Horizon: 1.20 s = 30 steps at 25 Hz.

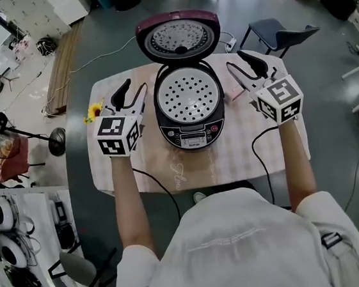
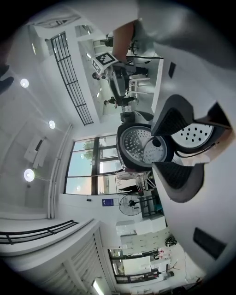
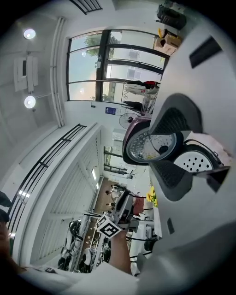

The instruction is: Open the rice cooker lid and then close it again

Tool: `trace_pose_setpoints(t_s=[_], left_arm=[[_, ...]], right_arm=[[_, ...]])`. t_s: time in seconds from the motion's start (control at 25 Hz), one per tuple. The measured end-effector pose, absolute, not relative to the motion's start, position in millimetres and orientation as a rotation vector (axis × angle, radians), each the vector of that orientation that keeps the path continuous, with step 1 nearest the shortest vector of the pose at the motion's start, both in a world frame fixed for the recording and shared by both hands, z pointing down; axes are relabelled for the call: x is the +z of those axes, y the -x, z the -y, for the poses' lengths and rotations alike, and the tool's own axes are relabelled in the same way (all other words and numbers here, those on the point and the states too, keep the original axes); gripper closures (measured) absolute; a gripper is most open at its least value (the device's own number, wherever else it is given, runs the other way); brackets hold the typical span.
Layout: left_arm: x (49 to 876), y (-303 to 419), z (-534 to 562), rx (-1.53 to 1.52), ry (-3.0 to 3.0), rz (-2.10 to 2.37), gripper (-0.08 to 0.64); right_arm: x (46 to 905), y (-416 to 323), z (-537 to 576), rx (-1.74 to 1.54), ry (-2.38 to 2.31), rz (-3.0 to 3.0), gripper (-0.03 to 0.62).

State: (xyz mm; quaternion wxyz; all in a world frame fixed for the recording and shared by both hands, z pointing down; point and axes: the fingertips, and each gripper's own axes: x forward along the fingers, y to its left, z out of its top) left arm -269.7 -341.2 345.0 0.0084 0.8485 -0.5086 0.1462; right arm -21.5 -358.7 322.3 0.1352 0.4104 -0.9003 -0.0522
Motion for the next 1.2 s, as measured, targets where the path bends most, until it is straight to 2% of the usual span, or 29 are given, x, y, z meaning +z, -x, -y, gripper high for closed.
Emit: trace_pose_setpoints(t_s=[0.4, 0.8, 1.08, 1.2], left_arm=[[333, 262, 448, 0.579, -2.786, 1.479, 0.357], [328, 245, 504, 0.549, -2.903, 1.325, 0.327], [327, 239, 512, 0.491, -2.974, 1.273, 0.327], [326, 240, 510, 0.473, -2.976, 1.268, 0.327]], right_arm=[[318, 24, 448, -0.126, -1.159, 2.634, 0.37], [317, 40, 501, -0.168, -1.064, 2.656, 0.339], [317, 47, 505, -0.212, -0.975, 2.706, 0.341], [320, 54, 502, -0.223, -0.932, 2.704, 0.368]])
